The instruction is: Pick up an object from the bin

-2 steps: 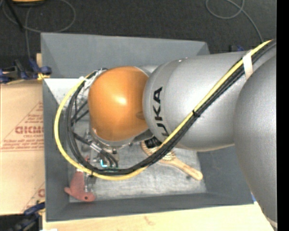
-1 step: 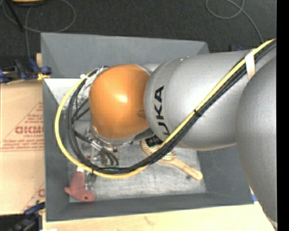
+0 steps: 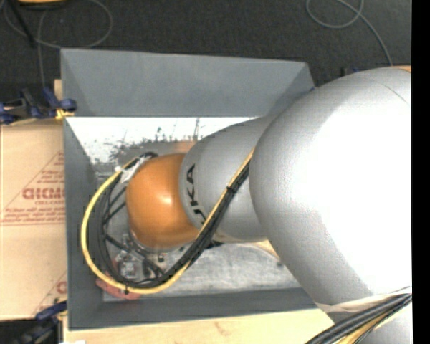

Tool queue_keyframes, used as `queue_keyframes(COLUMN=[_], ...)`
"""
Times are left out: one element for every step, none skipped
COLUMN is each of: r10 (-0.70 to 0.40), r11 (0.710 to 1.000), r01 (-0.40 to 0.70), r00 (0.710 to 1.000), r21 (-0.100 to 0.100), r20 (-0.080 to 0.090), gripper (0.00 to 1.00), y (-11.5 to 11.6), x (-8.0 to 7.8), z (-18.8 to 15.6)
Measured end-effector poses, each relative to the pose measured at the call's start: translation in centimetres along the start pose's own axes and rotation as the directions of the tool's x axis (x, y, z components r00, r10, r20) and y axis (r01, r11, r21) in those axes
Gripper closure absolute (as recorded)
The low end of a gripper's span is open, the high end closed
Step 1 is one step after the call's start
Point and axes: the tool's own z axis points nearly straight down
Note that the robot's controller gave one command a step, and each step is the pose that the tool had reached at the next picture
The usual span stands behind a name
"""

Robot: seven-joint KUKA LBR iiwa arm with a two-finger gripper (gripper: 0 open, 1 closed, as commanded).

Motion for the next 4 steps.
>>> queue_keyframes(r10=[0.001, -0.015, -0.016, 0.015], r11=[1.0, 1.0, 1.0, 1.0], r01=[-0.001, 0.015, 0.016, -0.015], r00=[1.0, 1.0, 1.0, 1.0], r21=[0.0, 0.01, 0.01, 0.007], r20=[0.0, -0.018, -0.014, -0.016], gripper=[1.0, 1.0, 1.0, 1.0], y=[0.0, -0.1, -0.1, -0.2], x=[0.0, 0.5, 0.3, 0.2], z=[0.0, -4.7, -11.1, -7.9])
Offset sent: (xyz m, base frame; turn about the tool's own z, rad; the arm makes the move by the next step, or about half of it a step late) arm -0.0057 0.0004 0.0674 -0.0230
